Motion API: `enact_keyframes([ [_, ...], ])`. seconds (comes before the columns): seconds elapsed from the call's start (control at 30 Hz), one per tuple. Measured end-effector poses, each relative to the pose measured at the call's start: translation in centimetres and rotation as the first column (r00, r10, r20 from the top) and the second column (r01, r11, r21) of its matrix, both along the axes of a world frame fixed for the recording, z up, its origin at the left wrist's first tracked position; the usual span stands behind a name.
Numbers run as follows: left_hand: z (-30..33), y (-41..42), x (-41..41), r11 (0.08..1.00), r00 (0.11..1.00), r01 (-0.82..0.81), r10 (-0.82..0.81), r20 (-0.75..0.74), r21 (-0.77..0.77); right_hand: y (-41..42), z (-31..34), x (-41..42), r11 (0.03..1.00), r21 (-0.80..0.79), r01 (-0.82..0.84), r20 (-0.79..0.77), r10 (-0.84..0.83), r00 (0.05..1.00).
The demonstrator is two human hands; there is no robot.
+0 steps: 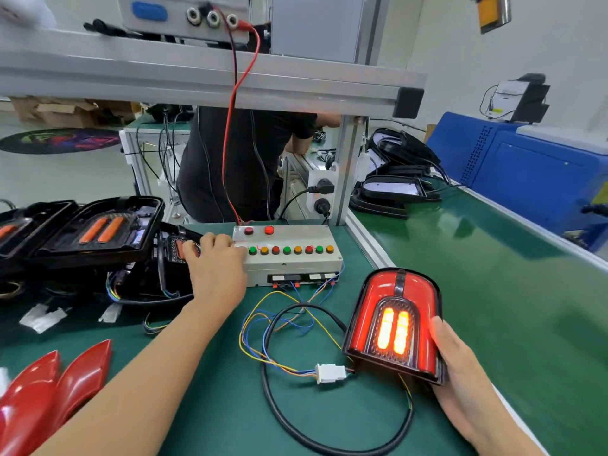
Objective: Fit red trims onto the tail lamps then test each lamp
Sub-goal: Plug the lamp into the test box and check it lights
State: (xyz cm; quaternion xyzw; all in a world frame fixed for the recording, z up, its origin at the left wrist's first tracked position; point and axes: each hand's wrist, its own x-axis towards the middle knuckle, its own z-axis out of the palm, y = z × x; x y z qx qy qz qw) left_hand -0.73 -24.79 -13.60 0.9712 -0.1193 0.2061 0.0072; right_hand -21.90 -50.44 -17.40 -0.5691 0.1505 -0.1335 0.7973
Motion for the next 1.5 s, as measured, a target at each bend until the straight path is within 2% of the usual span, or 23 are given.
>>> enact_keyframes([
  [0.3, 0.5, -1.0, -1.2, 0.999, 0.999, -0.027, 0.026, -0.046, -0.028, -0.3, -0.3, -0.1, 1.000, -0.001, 0.009, 0.010, -0.009, 1.000],
  [0.47, 0.0, -6.3, -3.5, 0.972, 0.973, 0.152, -0.178, -0.145, -0.178, -0.4, -0.4, 0.2, 0.999, 0.023, -0.035, 0.022, 0.034, 0.999],
  [0.57, -0.5, -8.8, -3.7, 0.966, 0.949, 0.173, -0.216, -0.230, -0.193, -0.5, -0.5, 0.3, 0.999, 0.019, -0.041, 0.022, 0.040, 0.999],
  [0.7, -0.8, -10.8, -3.4, 0.972, 0.939, 0.166, -0.208, -0.273, -0.169, -0.5, -0.5, 0.4, 0.998, 0.042, -0.056, 0.041, 0.054, 0.998],
  [0.9, -1.3, -10.5, -2.6, 0.982, 0.943, 0.018, -0.080, -0.324, -0.189, -0.5, -0.4, 0.4, 0.995, 0.045, -0.086, 0.048, 0.083, 0.995],
  [1.13, -0.2, -10.7, -2.7, 0.988, 0.921, 0.014, -0.073, -0.382, -0.153, -0.5, -0.1, 0.3, 0.993, 0.045, -0.106, 0.048, 0.104, 0.993],
  [1.3, 0.2, -11.0, -3.2, 0.995, 0.878, 0.018, -0.063, -0.475, -0.099, -0.5, 0.1, 0.3, 0.992, 0.046, -0.116, 0.045, 0.114, 0.992],
  [1.5, 0.8, -11.2, -3.2, 0.990, 0.856, 0.002, -0.073, -0.511, -0.138, -0.5, 0.2, 0.4, 0.992, 0.034, -0.118, 0.037, 0.116, 0.993],
])
